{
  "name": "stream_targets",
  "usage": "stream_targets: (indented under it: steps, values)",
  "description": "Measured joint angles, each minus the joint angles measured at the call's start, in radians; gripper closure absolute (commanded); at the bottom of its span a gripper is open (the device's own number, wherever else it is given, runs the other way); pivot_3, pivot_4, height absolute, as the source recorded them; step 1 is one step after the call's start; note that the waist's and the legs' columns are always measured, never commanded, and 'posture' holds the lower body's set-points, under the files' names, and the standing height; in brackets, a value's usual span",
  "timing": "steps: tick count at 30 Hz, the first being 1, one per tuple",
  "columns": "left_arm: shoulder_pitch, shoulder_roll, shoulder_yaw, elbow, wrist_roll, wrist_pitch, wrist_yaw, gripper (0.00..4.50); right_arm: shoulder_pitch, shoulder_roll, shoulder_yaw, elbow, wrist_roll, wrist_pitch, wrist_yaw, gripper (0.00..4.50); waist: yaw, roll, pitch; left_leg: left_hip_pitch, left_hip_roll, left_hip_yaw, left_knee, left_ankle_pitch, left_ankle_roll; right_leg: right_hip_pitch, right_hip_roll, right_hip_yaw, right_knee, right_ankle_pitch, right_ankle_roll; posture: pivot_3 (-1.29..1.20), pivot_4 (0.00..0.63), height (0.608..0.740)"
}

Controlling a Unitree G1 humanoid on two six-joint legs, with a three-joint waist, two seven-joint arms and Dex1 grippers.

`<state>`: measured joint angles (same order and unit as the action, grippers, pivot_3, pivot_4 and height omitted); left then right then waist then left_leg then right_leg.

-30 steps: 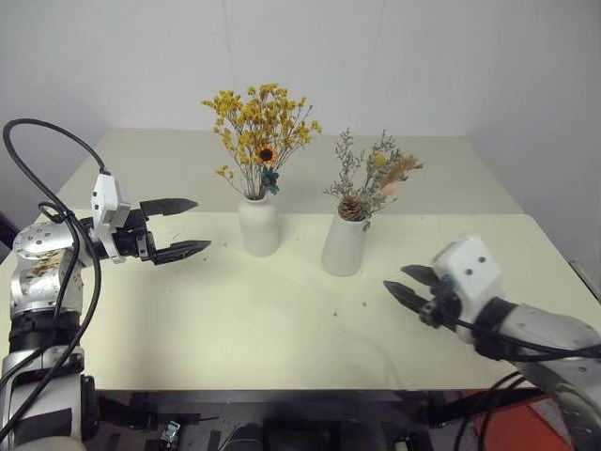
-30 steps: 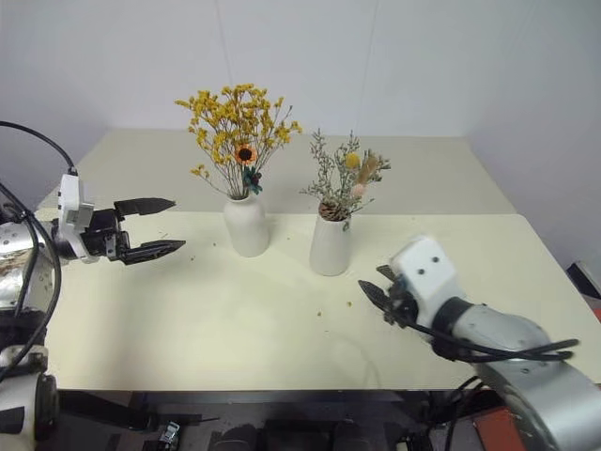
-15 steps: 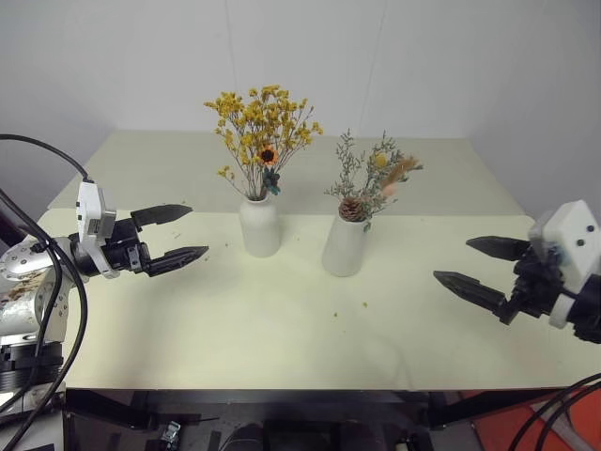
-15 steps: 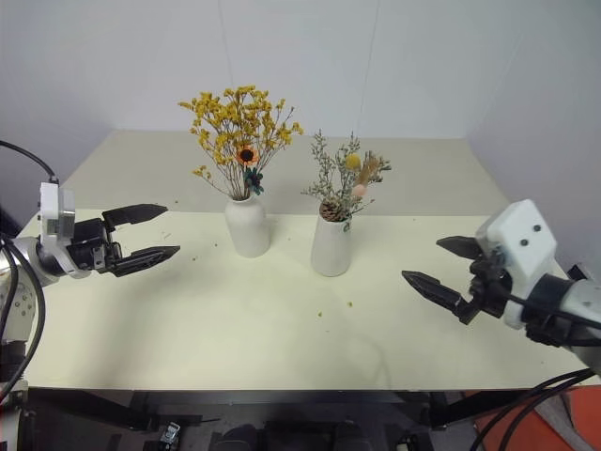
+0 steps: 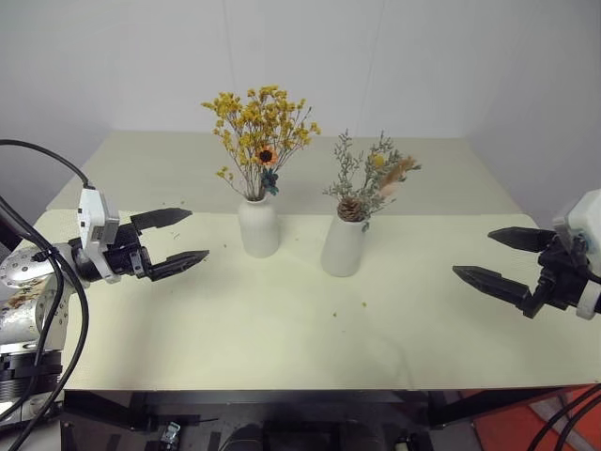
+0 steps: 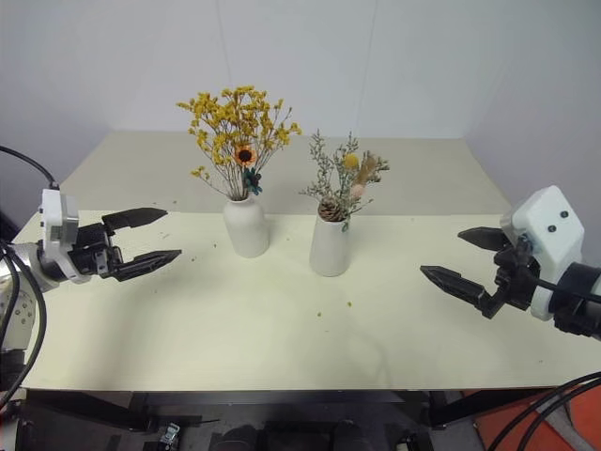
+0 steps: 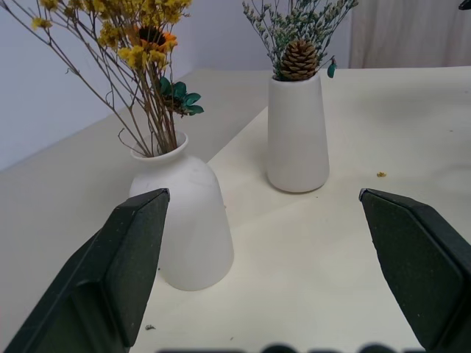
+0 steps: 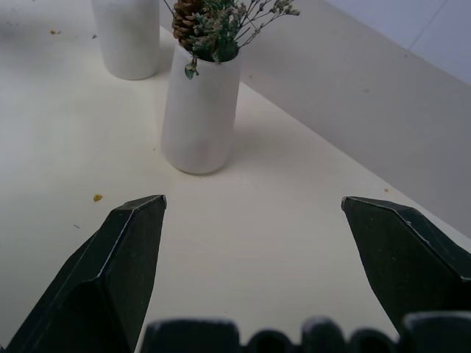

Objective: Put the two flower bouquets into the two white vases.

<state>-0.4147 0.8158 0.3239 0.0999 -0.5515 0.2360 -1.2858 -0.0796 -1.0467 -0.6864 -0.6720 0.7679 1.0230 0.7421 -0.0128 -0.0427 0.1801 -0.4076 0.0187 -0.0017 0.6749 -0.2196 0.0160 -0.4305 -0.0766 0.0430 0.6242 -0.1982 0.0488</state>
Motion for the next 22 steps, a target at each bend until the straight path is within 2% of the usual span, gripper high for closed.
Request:
stream_targets:
  steps: [7,11,22]
  values:
    - [-0.044,0.000,-0.035,0.033,0.020,-0.032,0.006,0.00,0.000,0.015,-0.015,0.019,-0.020,-0.007,-0.051,0.02,0.003,0.000,0.000,-0.001,0.000,0.000,0.000,0.000,0.000,0.000,0.000,0.000,0.000,0.000,0.000,0.00,0.150,0.740]
    - [-0.087,0.001,-0.053,0.060,0.036,-0.038,0.008,0.00,0.021,0.060,-0.024,0.021,-0.059,-0.079,-0.060,0.02,0.003,0.000,0.000,-0.001,0.000,0.000,0.000,0.000,0.000,0.000,0.000,0.000,-0.001,0.000,0.000,0.00,0.150,0.740]
    - [-0.166,-0.018,-0.104,0.071,0.039,-0.038,0.031,0.00,0.020,0.087,0.048,0.032,-0.107,-0.155,-0.073,0.02,0.000,0.000,0.000,0.000,0.000,0.000,0.000,0.000,0.000,0.000,0.000,0.000,0.000,0.000,0.001,0.00,0.150,0.740]
